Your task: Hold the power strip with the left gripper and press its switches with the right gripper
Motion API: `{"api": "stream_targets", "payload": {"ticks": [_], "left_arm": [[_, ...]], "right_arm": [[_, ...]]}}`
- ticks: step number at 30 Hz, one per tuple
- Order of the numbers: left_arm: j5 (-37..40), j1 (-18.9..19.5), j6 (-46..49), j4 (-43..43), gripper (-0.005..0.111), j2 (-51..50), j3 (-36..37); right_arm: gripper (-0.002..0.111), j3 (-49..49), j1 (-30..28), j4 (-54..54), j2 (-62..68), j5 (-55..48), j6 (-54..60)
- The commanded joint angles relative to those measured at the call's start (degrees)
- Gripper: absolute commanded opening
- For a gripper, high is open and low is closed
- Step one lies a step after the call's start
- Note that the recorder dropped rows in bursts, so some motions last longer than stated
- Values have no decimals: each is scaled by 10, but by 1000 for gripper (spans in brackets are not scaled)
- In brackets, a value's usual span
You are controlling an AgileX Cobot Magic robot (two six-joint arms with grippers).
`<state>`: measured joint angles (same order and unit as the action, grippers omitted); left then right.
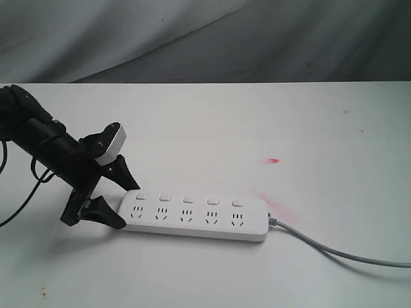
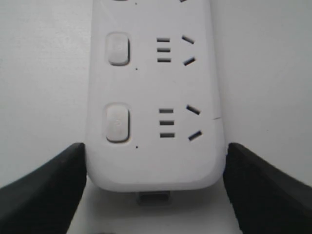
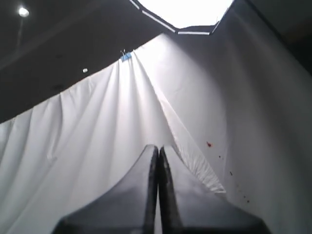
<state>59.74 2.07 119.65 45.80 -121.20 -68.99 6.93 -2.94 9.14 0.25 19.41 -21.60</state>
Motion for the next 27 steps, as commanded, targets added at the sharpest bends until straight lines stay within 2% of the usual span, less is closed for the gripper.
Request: {"api": "stream_targets", "payload": {"ticks": [1, 4, 9, 13, 16, 18, 20, 22, 24, 27], "left_arm": [[3, -3, 3, -2, 2, -2, -3], [3, -3, 3, -2, 2, -2, -3], [3, -3, 3, -2, 2, -2, -3], [3, -3, 3, -2, 2, -2, -3], [3, -3, 3, -2, 2, -2, -3], [3, -3, 3, -2, 2, -2, -3], [3, -3, 3, -2, 2, -2, -3], [3, -3, 3, -2, 2, -2, -3], [3, -3, 3, -2, 2, -2, -3], [3, -3, 3, -2, 2, -2, -3]], "right_arm": [[0, 93, -5, 3, 45, -122, 44], [0, 206, -5, -2, 164, -216, 151], [0, 496, -5, 13, 457, -442, 310], [0, 643, -5, 40, 627, -468, 351], [0, 697, -5, 74, 716, -507, 440], [0, 715, -5, 160, 778, -605, 599], [0, 717, -4, 309, 846, -727, 825], [0, 717, 0, 410, 897, -785, 951], [0, 717, 13, 461, 942, -819, 1035], [0, 717, 49, 466, 989, -815, 1080]]}}
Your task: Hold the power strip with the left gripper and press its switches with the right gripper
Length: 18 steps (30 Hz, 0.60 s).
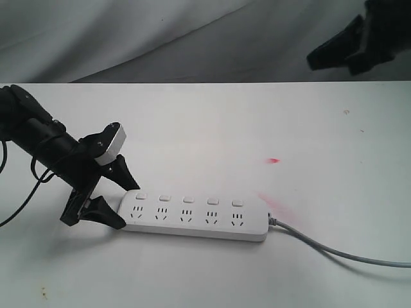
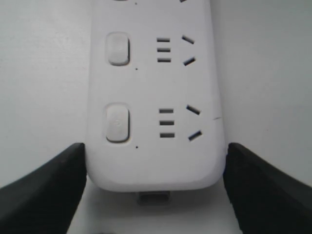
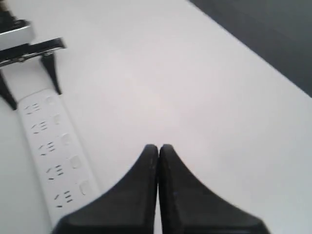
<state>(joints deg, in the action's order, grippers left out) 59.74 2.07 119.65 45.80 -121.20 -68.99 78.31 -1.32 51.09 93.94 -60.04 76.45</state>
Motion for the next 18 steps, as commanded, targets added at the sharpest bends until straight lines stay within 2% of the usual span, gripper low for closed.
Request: {"api": "stream_targets", "payload": {"ticks": [1, 4, 6, 8, 12, 13, 15, 18], "left_arm": [[3, -3, 3, -2, 2, -2, -3], [3, -3, 3, -2, 2, -2, -3], [3, -3, 3, -2, 2, -2, -3], [3, -3, 3, -2, 2, -2, -3], [3, -3, 3, -2, 2, -2, -3], [3, -3, 3, -2, 2, -2, -3], [3, -3, 3, -2, 2, -2, -3], [3, -3, 3, -2, 2, -2, -3]], "right_arm": [[0, 3, 45, 47, 67, -10, 105], [1, 3, 84, 48, 107, 28, 105], [8, 4, 115, 48, 134, 50, 109], [19, 4, 142, 48, 156, 75, 112], [49, 4, 196, 49, 194, 133, 120], [53, 4, 205, 49, 200, 146, 120], [57, 4, 226, 55, 210, 184, 120], [58, 4, 247, 81, 216, 217, 119]]}}
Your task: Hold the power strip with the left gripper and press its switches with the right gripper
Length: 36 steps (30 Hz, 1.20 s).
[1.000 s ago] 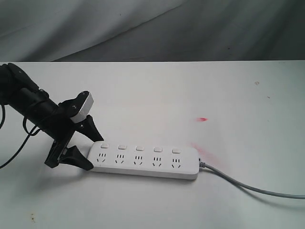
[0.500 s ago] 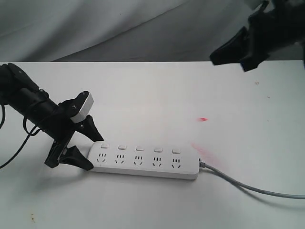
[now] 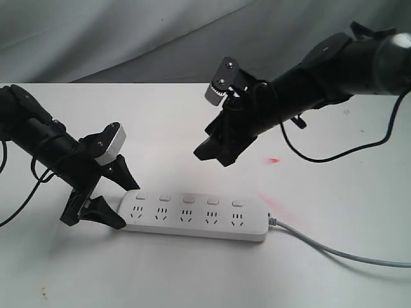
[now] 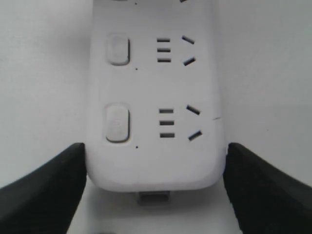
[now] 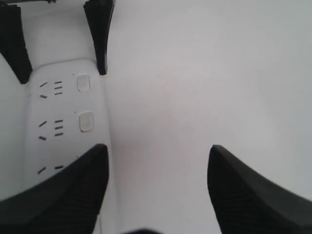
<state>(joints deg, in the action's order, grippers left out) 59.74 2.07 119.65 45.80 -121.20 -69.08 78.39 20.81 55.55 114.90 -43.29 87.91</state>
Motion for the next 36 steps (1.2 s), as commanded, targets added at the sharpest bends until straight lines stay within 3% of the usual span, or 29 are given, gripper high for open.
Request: {"api": "stream_targets", "payload": {"ticks": [1, 15, 25, 36], "left_arm": [[3, -3, 3, -2, 2, -2, -2], [3, -3, 3, -2, 2, -2, -2], [3, -3, 3, -2, 2, -2, -2], [3, -3, 3, -2, 2, -2, -2]], "right_arm": [[58, 3, 29, 46, 6, 50, 4], [58, 11, 79, 124, 73, 45, 172], [58, 141, 86, 106, 157, -50, 105], [58, 150, 124, 86, 175, -1, 104]]}}
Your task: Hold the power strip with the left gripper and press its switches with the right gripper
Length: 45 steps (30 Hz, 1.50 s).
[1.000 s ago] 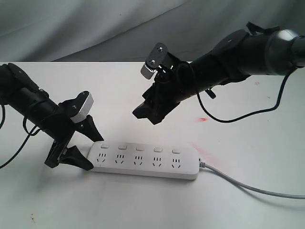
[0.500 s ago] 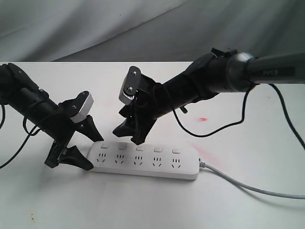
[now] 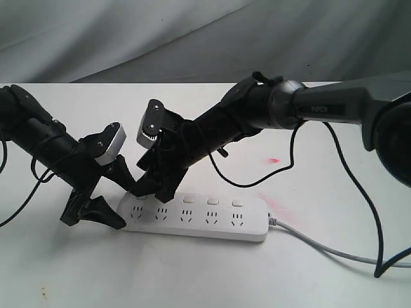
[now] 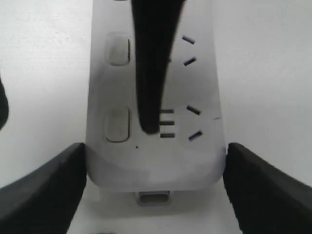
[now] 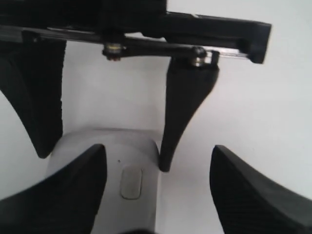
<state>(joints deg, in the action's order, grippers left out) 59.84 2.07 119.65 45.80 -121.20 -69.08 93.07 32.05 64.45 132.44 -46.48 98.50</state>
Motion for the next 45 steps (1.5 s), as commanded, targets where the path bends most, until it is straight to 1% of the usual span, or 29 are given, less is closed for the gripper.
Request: {"api": "stream_targets", "payload": {"ticks": [1, 14, 19, 24, 30, 36, 41, 45], "left_arm": [[2, -3, 3, -2, 2, -2, -2], [2, -3, 3, -2, 2, -2, -2], [2, -3, 3, -2, 2, -2, -2], [2, -3, 3, -2, 2, -2, -2], [2, -3, 3, -2, 2, -2, -2], [2, -3, 3, -2, 2, -2, -2], [2, -3, 3, -2, 2, -2, -2], [2, -3, 3, -2, 2, -2, -2]], "right_arm": [[58, 4, 12, -6, 0, 40, -2], [58, 4, 12, -28, 18, 49, -14], [58, 4, 12, -31, 19, 71, -14], [58, 4, 12, -91, 21, 68, -44], [58, 4, 13, -104, 39, 58, -51], [58, 1, 22, -150, 46, 61, -72], [58, 1, 22, -128, 42, 52, -75], [58, 1, 19, -99, 8, 46, -73]]}}
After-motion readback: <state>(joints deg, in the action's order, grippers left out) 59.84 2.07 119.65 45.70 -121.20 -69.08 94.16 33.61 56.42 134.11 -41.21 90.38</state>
